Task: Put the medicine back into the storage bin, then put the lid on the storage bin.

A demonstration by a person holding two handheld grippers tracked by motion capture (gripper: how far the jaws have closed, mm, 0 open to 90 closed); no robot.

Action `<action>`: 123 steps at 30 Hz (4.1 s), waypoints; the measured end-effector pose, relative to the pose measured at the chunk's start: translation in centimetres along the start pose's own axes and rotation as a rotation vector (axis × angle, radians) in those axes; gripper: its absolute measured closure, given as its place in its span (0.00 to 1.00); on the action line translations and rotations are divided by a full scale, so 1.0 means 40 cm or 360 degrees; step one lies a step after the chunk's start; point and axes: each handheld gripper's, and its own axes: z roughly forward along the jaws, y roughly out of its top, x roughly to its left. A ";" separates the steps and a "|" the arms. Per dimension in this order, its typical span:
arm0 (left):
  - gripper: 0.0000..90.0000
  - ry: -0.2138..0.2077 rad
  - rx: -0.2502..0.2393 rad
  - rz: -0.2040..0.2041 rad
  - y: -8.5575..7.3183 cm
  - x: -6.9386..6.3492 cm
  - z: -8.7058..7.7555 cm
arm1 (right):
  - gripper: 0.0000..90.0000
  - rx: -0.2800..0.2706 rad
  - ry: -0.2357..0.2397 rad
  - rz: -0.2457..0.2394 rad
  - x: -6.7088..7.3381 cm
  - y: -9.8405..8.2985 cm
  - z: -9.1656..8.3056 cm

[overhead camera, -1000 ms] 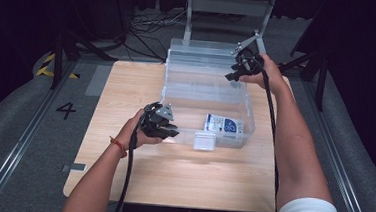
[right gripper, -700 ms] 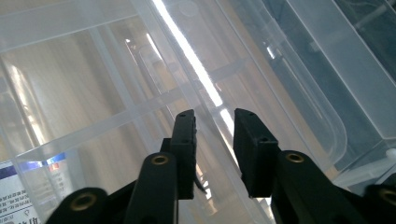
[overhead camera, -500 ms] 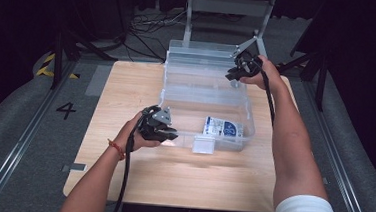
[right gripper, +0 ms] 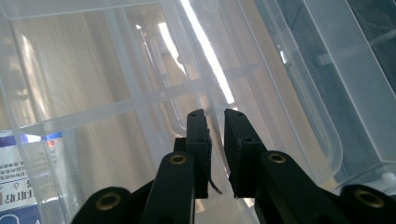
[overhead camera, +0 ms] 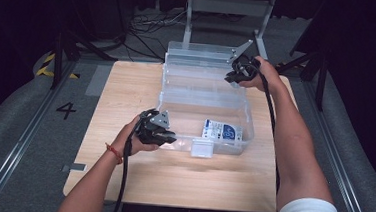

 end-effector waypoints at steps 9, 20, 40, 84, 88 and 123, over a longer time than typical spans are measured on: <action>0.85 0.0006 -0.0011 0.0014 -0.004 -0.018 0.008 | 0.93 -0.0053 0.0053 -0.0007 0.013 -0.006 -0.009; 0.85 0.0026 -0.0007 -0.0014 -0.003 -0.026 0.009 | 0.96 -0.0084 0.0138 -0.0017 0.013 -0.003 -0.024; 0.83 0.0039 -0.0036 -0.0029 -0.003 -0.037 0.009 | 0.99 -0.0133 0.0195 -0.0116 0.047 0.003 -0.076; 0.83 0.0052 -0.0097 -0.0058 -0.009 -0.044 0.011 | 1.00 -0.0209 0.0111 -0.0226 0.181 -0.009 -0.161; 0.83 0.0050 -0.0095 -0.0055 -0.009 -0.044 0.010 | 1.00 -0.0223 0.0098 -0.0223 0.190 -0.016 -0.164; 0.81 0.0074 -0.0130 -0.0028 -0.015 -0.052 0.010 | 0.97 -0.0310 0.0023 -0.0234 0.279 -0.066 -0.193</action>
